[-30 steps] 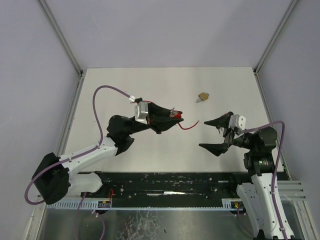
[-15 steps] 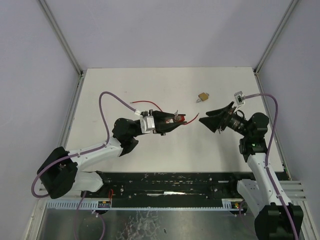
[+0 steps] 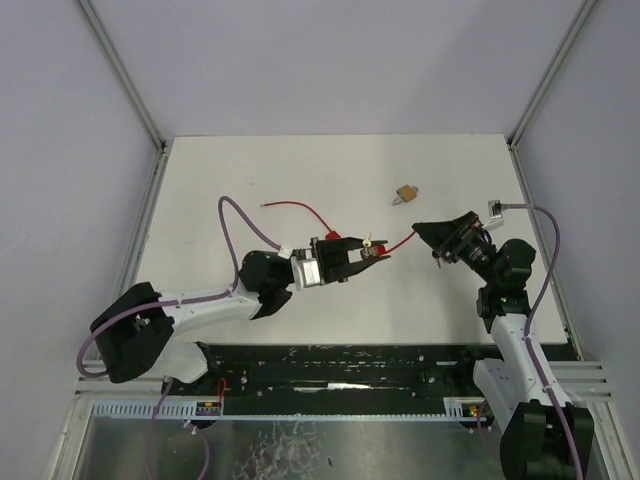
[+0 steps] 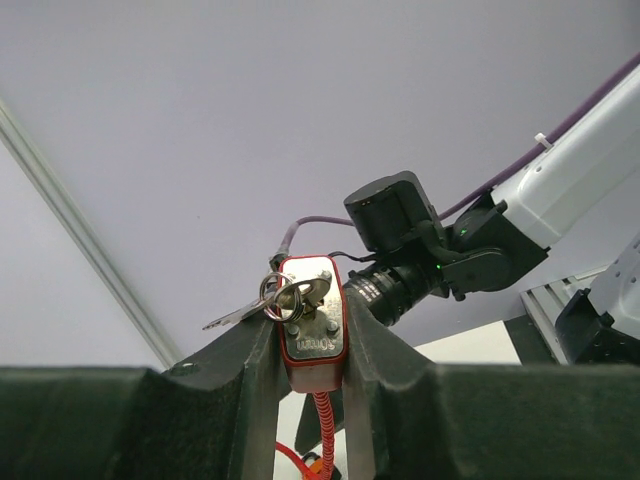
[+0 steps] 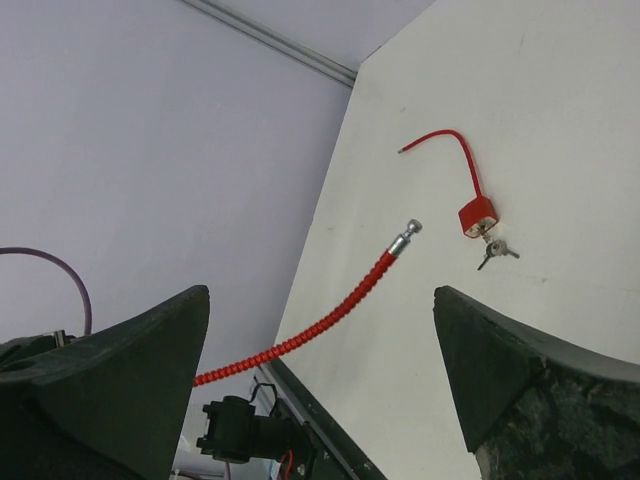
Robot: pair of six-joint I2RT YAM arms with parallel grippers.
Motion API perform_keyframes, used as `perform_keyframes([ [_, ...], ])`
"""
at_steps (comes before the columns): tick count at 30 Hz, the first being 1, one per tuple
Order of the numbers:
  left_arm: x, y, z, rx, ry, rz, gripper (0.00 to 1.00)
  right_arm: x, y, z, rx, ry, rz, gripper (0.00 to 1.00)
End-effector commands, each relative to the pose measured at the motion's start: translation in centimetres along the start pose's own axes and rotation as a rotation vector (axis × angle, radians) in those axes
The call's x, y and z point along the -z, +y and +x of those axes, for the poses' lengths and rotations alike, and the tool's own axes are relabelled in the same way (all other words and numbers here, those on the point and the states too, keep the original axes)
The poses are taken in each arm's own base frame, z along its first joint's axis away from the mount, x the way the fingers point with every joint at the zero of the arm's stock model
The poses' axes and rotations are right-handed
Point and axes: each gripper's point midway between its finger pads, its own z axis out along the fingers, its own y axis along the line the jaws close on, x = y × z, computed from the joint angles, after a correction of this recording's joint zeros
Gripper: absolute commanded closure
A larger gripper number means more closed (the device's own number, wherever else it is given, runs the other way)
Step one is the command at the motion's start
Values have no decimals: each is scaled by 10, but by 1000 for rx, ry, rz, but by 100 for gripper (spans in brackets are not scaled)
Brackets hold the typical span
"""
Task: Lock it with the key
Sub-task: Lock the lock.
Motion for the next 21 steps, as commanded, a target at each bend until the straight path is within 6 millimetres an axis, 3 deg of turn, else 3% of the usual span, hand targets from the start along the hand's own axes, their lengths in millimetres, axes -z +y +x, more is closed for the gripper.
perform_keyframes([
  [1, -17, 12, -29, -105, -116, -45, 100, -2, 25, -15, 5, -39, -76, 0],
  [9, -30, 11, -28, -97, -144, -55, 100, -4, 21, -11, -30, -9, -70, 0],
  [21, -40, 14, -23, -87, -177, -105, 100, 6, 47, -16, 4, -74, -186, 0],
])
